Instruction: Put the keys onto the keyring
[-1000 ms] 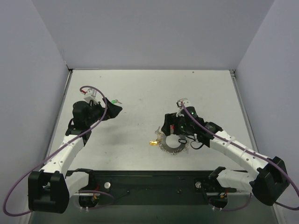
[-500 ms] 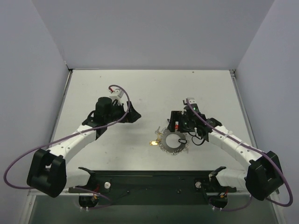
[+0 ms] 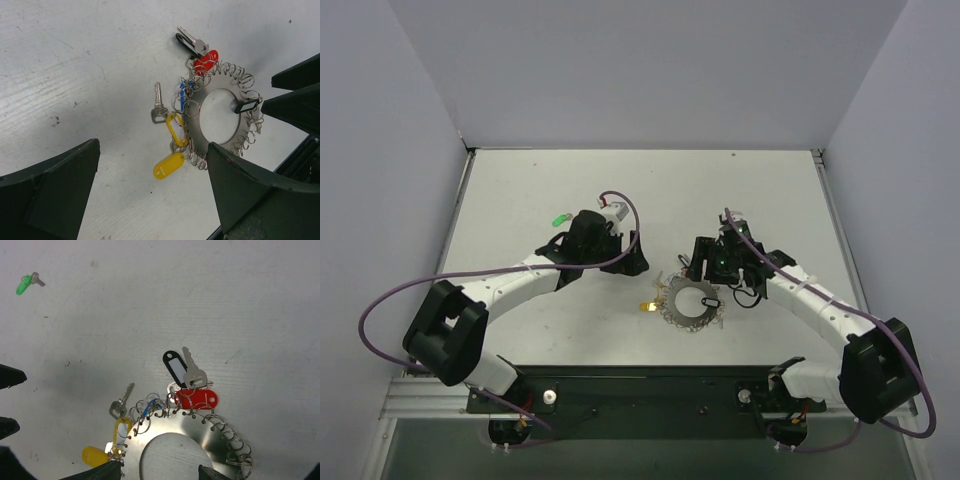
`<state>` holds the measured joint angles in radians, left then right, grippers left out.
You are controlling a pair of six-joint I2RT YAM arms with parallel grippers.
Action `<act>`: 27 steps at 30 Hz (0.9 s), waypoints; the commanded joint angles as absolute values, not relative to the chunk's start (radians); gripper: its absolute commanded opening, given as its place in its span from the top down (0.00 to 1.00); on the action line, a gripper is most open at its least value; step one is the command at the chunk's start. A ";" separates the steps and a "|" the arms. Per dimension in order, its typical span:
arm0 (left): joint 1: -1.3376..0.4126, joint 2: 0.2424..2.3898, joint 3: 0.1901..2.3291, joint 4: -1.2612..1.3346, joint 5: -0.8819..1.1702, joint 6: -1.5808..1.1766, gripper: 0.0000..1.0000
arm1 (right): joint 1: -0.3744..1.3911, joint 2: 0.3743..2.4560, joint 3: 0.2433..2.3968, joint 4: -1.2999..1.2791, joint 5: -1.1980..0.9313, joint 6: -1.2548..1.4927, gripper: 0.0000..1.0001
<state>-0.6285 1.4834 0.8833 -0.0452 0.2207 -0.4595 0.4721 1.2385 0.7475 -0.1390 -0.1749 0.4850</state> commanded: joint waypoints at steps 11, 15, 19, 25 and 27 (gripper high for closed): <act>-0.623 1.491 0.916 -0.057 0.153 -0.453 0.03 | 0.574 1.364 0.796 -0.133 -0.247 0.500 0.46; -0.623 1.486 0.910 -0.060 0.140 -0.451 0.03 | 0.603 1.388 0.804 -0.120 -0.244 0.511 0.47; -0.620 1.485 0.902 -0.061 0.124 -0.453 0.03 | 0.604 1.416 0.818 -0.091 -0.226 0.522 0.48; -0.617 1.473 0.896 -0.069 0.110 -0.449 0.03 | 0.598 1.494 0.862 -0.078 -0.204 0.522 0.52; -0.615 1.471 0.894 -0.071 0.107 -0.449 0.03 | 0.595 1.514 0.871 -0.072 -0.202 0.520 0.53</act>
